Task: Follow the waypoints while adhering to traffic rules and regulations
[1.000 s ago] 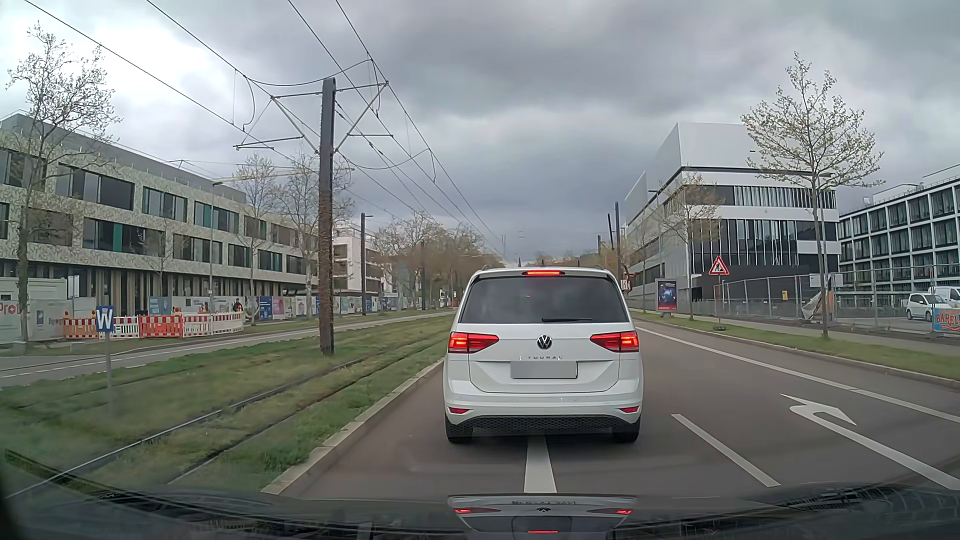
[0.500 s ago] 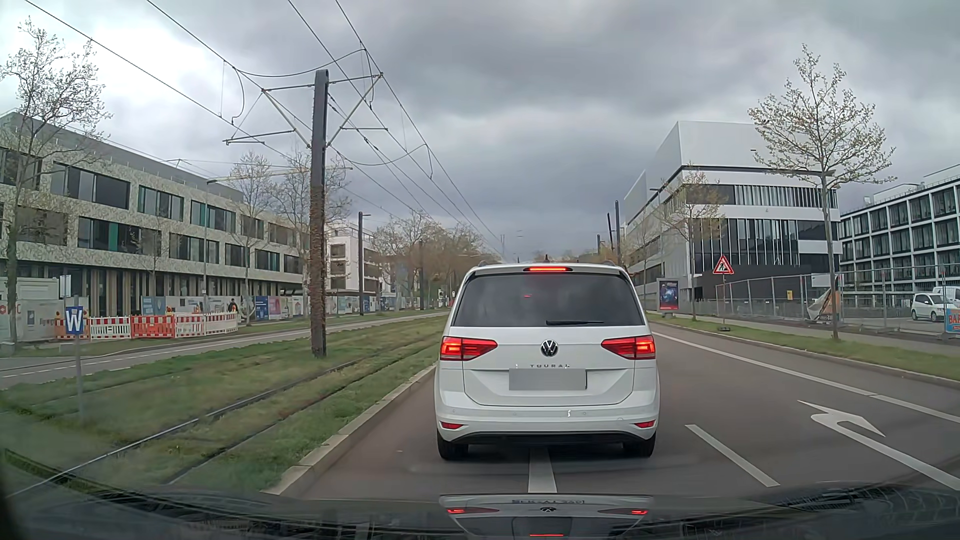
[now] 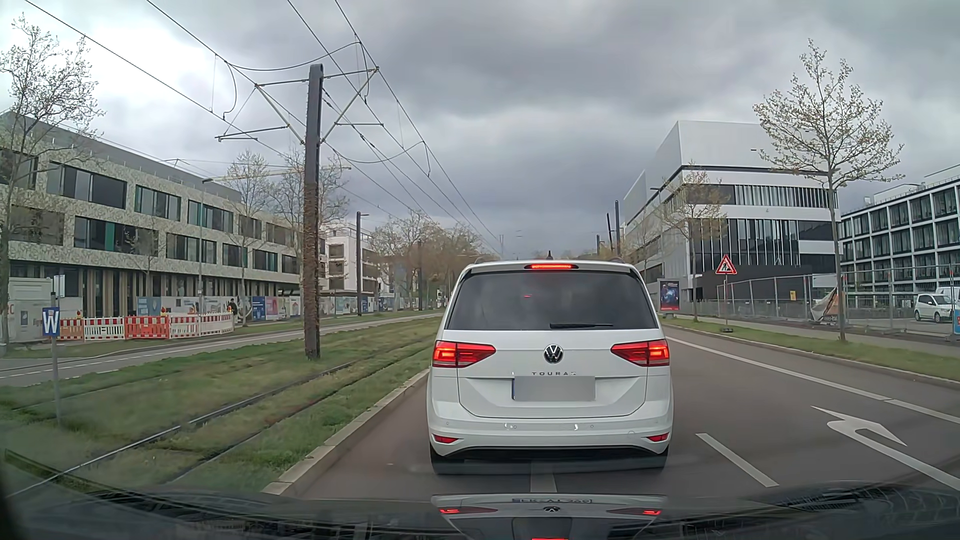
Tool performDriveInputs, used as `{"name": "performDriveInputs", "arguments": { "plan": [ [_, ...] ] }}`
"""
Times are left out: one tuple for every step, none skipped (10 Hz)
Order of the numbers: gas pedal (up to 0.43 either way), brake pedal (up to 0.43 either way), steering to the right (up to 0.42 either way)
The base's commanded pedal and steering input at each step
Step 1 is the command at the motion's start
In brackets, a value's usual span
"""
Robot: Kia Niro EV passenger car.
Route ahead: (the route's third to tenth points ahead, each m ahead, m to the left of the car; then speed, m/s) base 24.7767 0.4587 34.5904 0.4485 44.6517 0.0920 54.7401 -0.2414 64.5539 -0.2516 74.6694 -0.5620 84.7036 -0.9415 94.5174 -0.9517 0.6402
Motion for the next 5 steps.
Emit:
{"name": "performDriveInputs", "arguments": {
  "plan": [
    [0.0, 0.134, 0.015],
    [0.0, 0.128, 0.016],
    [0.0, 0.134, 0.016],
    [0.0, 0.134, 0.016],
    [0.0, 0.134, 0.016]
  ]
}}
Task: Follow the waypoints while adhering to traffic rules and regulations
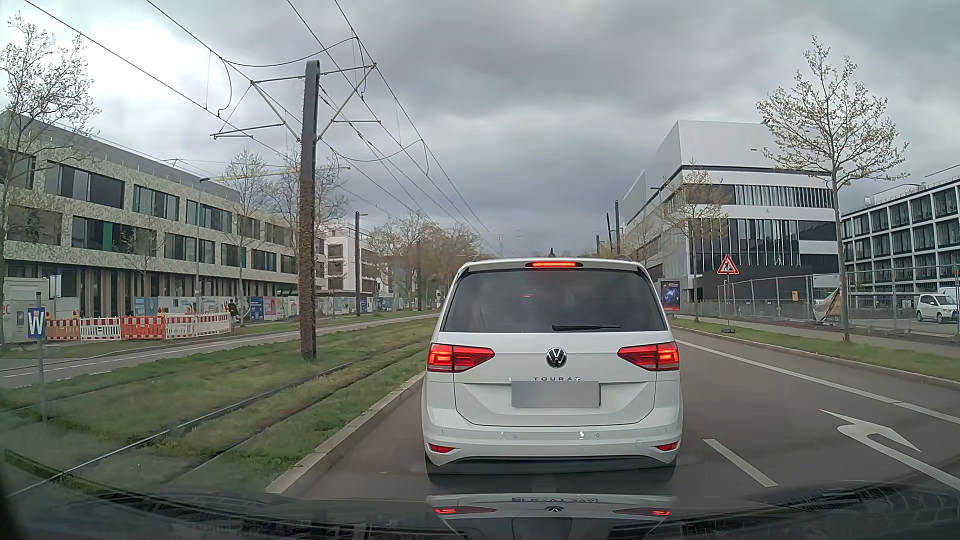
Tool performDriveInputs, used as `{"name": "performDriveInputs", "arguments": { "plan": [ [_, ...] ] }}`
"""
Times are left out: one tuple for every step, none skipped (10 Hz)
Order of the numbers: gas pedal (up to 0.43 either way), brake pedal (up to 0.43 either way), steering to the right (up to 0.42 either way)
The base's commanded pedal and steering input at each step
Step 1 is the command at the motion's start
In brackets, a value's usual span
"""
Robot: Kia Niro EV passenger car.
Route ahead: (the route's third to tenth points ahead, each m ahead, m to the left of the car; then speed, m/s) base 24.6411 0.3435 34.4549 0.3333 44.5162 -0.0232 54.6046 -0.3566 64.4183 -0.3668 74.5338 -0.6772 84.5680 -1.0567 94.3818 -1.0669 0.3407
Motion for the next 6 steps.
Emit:
{"name": "performDriveInputs", "arguments": {
  "plan": [
    [0.0, 0.128, 0.016],
    [0.0, 0.134, 0.016],
    [0.0, 0.14, 0.016],
    [0.0, 0.128, 0.016],
    [0.0, 0.134, 0.016],
    [0.0, 0.146, 0.017]
  ]
}}
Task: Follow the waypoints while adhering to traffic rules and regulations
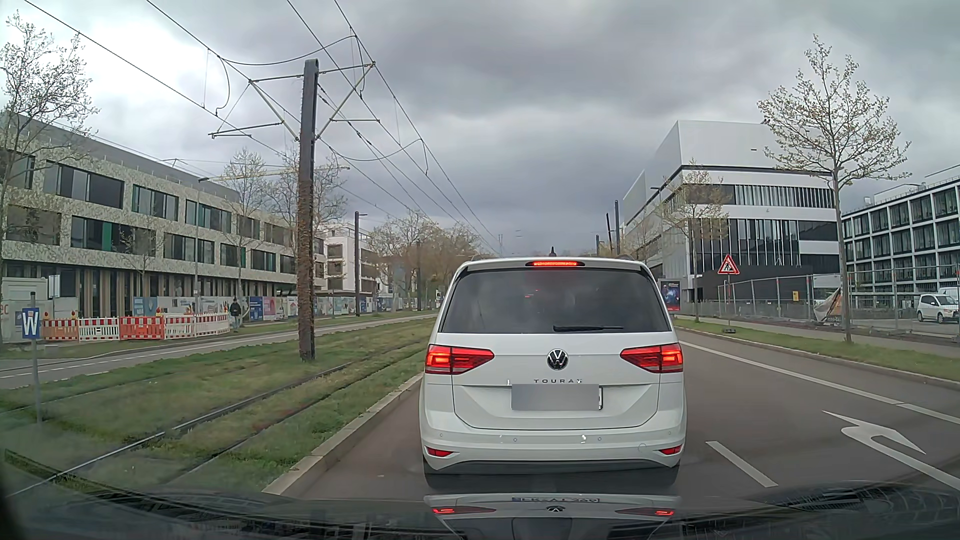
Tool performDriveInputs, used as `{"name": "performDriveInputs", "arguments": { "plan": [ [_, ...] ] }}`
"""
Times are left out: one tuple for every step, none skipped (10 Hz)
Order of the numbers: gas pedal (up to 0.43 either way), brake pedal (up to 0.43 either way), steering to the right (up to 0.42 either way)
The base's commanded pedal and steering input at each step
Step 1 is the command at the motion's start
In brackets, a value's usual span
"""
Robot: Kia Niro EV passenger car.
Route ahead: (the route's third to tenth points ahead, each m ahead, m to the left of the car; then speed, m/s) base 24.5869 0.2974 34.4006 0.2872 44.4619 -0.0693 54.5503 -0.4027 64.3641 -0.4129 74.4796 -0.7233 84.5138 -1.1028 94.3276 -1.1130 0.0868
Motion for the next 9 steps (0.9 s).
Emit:
{"name": "performDriveInputs", "arguments": {
  "plan": [
    [0.0, 0.152, 0.016],
    [0.0, 0.165, 0.017],
    [0.0, 0.171, 0.017],
    [0.0, 0.183, 0.017],
    [0.0, 0.189, 0.017],
    [0.0, 0.189, 0.017],
    [0.0, 0.195, 0.017],
    [0.0, 0.201, 0.017],
    [0.0, 0.201, 0.017]
  ]
}}
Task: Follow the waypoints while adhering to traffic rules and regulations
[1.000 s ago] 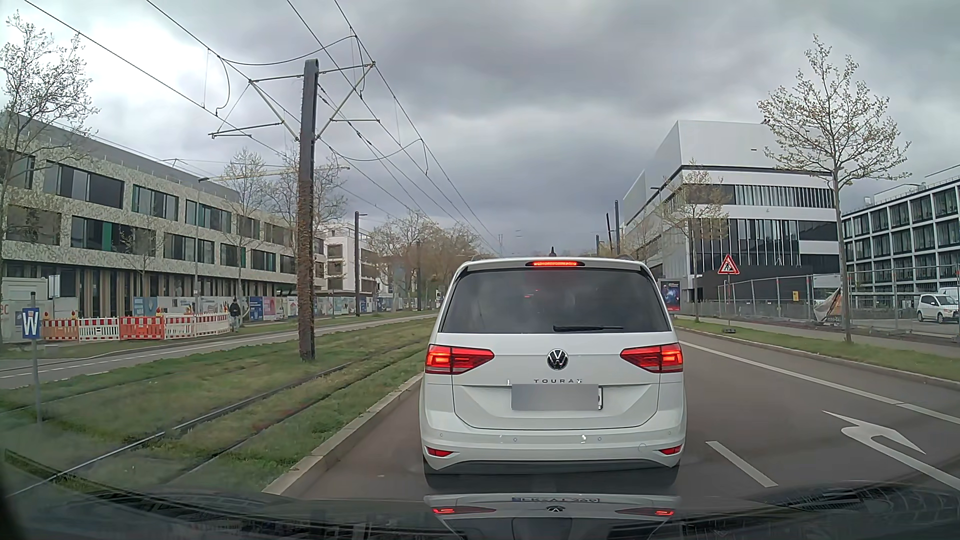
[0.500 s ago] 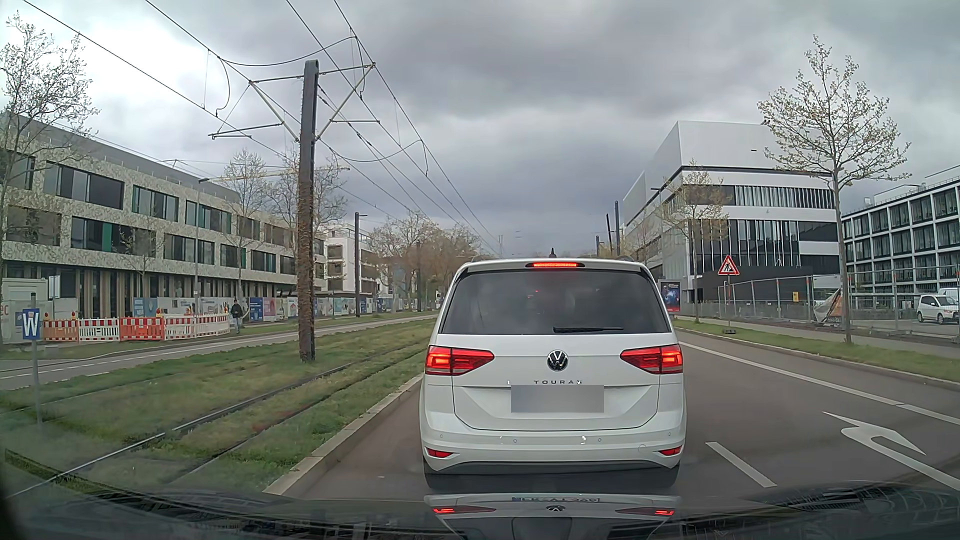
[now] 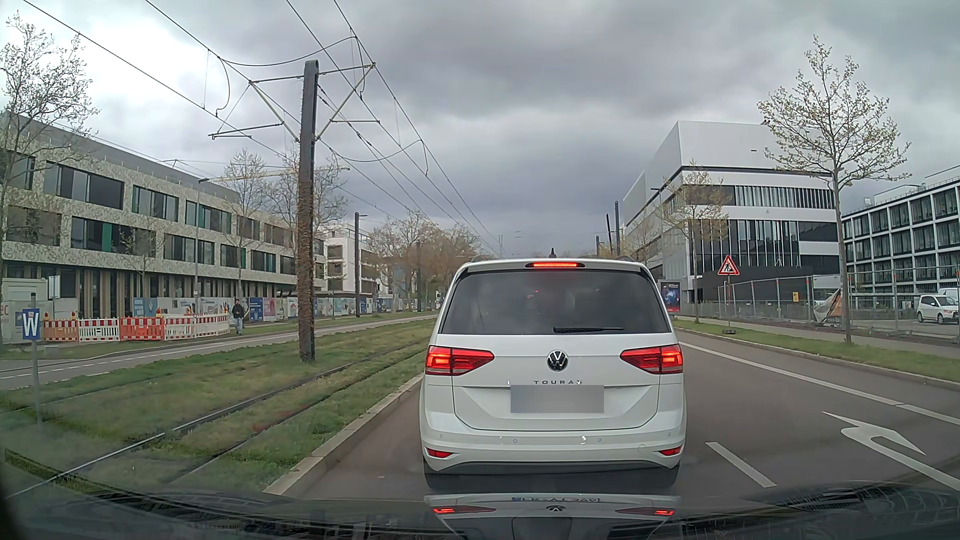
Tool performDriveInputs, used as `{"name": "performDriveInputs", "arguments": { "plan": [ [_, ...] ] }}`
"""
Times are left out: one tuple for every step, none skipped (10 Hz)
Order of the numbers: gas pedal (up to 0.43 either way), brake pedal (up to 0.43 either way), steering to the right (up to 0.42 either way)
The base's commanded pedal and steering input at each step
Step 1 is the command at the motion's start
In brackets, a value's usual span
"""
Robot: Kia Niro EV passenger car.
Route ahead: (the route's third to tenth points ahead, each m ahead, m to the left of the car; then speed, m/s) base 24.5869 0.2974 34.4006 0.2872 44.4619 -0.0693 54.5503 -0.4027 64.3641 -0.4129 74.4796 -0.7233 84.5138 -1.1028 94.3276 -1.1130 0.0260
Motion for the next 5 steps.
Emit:
{"name": "performDriveInputs", "arguments": {
  "plan": [
    [0.0, 0.195, 0.017],
    [0.0, 0.207, 0.017],
    [0.0, 0.201, 0.017],
    [0.0, 0.213, 0.017],
    [0.0, 0.22, 0.017]
  ]
}}
